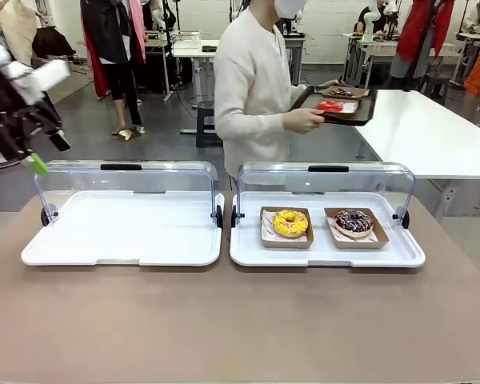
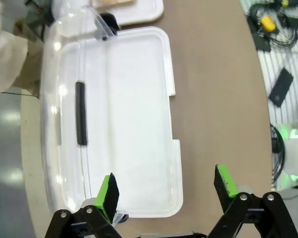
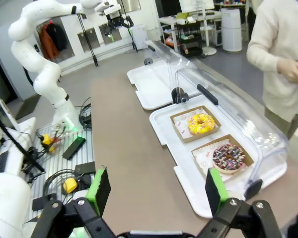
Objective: Provide the desired donut to the person.
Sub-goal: Place the picked Paper togo box onto the Handle tray extended by the person.
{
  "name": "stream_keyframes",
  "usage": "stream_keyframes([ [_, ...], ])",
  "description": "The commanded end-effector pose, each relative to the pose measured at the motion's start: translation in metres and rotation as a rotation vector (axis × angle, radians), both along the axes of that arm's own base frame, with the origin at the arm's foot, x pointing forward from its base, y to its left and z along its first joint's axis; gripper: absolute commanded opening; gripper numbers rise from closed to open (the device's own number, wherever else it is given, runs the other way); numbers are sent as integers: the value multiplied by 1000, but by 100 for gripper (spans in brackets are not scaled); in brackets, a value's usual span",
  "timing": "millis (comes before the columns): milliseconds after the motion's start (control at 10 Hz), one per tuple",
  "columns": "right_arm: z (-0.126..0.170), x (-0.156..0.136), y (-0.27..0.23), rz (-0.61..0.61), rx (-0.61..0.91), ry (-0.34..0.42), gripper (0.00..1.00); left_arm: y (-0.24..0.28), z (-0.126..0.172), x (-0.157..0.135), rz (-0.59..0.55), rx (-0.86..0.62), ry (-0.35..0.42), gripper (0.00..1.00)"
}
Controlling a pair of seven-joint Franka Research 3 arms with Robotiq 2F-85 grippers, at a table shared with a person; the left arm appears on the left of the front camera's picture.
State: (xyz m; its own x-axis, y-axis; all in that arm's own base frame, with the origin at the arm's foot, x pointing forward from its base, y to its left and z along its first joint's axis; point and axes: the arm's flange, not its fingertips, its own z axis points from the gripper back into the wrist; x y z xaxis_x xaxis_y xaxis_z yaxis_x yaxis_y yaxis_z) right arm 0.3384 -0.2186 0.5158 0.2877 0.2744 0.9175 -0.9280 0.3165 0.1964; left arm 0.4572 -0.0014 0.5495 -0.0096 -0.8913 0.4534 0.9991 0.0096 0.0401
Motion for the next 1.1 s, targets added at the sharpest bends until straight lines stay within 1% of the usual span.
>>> stream_keyframes([
  [0,1,0,0,1,11,-6,100,79,-20,33,-46,-237,40,100],
  [100,1,0,0,1,11,-6,100,108,-44,28,-61,-345,23,100],
  [200,1,0,0,1,11,-6,100,131,-70,16,-42,-444,-16,100],
  [300,1,0,0,1,11,-6,100,147,-85,15,-26,-493,-39,100],
  [400,1,0,0,1,11,-6,100,160,-92,18,-12,-549,-52,100],
  [500,1,0,0,1,11,-6,100,169,-98,18,47,-624,-40,100],
  [600,1,0,0,1,11,-6,100,173,-100,14,86,-668,-59,100],
  [700,1,0,0,1,11,-6,100,176,-99,9,95,-712,-66,100],
  [900,1,0,0,1,11,-6,100,184,-84,13,57,-763,-30,100],
  [1000,1,0,0,1,11,-6,100,188,-86,4,58,-795,-37,100],
])
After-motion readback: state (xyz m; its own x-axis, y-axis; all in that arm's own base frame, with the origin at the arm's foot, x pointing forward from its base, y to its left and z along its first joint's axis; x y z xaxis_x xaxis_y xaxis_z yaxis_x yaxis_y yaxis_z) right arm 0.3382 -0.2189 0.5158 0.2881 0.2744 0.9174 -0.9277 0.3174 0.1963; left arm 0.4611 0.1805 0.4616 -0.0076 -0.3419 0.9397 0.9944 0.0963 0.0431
